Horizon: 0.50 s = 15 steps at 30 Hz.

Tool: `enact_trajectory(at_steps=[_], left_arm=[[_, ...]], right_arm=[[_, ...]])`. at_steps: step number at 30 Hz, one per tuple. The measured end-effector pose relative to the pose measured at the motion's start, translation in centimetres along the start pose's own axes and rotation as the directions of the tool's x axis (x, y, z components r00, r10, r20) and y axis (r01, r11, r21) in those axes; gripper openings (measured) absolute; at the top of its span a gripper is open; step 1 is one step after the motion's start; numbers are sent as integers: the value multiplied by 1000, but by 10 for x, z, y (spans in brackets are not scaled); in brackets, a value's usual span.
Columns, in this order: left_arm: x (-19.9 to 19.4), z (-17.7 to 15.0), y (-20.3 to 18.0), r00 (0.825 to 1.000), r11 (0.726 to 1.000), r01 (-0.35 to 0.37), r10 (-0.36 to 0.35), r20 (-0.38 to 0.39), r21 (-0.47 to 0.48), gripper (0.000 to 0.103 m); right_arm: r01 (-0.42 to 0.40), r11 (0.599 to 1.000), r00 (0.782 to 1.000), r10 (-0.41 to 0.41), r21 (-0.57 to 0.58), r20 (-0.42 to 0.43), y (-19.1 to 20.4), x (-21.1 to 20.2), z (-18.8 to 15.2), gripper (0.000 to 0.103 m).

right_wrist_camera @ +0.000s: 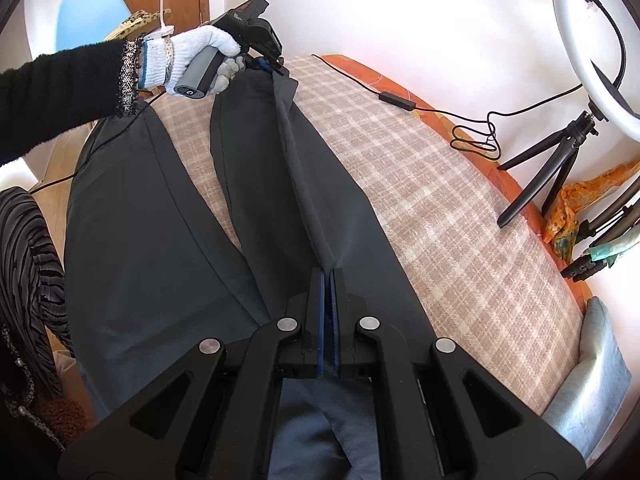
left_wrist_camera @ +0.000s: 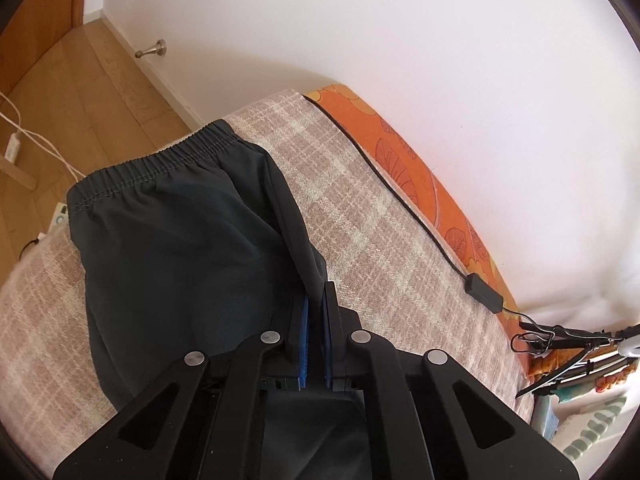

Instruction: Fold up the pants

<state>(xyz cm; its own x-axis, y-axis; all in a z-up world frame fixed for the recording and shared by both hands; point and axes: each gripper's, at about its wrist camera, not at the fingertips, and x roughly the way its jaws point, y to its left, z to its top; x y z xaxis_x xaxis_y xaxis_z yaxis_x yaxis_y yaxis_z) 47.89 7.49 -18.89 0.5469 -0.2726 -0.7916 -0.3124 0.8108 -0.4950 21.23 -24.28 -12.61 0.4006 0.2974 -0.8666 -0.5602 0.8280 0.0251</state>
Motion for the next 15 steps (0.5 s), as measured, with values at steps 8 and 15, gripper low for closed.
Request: enact_trajectory(at_steps=[8,15], left_arm=[[-60,3,2,991,996,50,-59,124,77,2],[-123,-7,27,981,992,68,-86,172,109,2]], right_arm=[[46,999,999,-46,6,18,-3,-16,4,3],[71,997,997,-69,-41,42,25,-53,9,3]])
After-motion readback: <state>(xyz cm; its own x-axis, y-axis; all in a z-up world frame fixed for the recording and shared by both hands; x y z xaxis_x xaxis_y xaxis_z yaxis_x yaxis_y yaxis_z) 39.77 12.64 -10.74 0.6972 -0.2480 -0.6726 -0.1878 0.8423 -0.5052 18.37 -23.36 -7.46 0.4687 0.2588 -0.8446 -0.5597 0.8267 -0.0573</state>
